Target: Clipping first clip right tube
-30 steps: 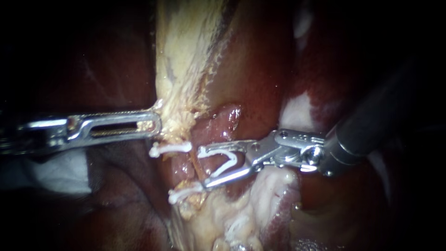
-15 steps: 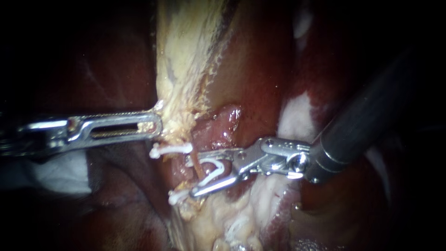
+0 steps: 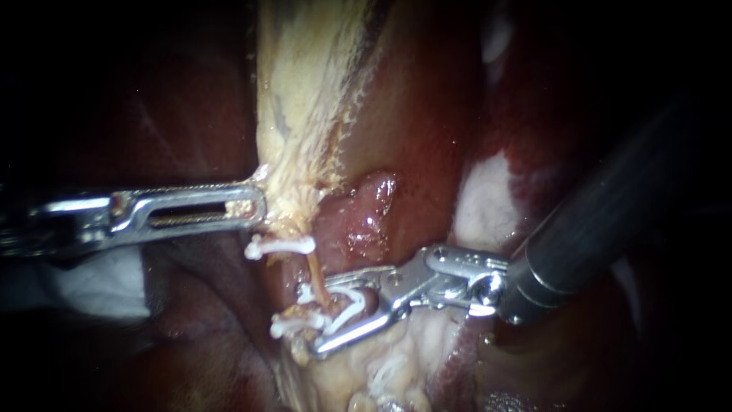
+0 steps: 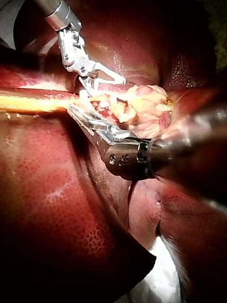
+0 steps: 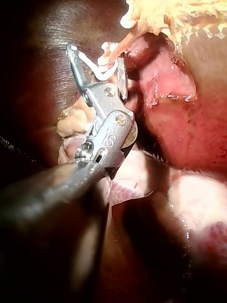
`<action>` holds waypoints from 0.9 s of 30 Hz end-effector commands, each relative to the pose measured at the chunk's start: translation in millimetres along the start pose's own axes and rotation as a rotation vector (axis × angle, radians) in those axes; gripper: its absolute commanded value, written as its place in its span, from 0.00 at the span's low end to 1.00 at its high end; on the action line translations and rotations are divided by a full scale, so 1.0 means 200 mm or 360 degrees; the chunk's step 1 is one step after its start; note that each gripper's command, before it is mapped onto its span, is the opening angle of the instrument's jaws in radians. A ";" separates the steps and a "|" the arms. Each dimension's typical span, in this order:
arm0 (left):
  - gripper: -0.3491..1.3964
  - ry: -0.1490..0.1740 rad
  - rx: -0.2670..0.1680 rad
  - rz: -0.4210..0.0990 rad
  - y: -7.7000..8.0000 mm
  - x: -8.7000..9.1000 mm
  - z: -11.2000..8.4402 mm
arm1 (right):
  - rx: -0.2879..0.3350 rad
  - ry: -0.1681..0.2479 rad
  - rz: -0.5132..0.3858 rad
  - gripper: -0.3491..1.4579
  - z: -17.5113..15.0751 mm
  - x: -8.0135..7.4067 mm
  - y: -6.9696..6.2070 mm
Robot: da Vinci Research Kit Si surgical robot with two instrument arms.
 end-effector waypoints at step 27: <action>0.00 -0.0002 -0.0002 -0.0001 0.000 0.000 0.002 | 0.0021 -0.0005 0.0164 0.38 0.008 0.001 0.005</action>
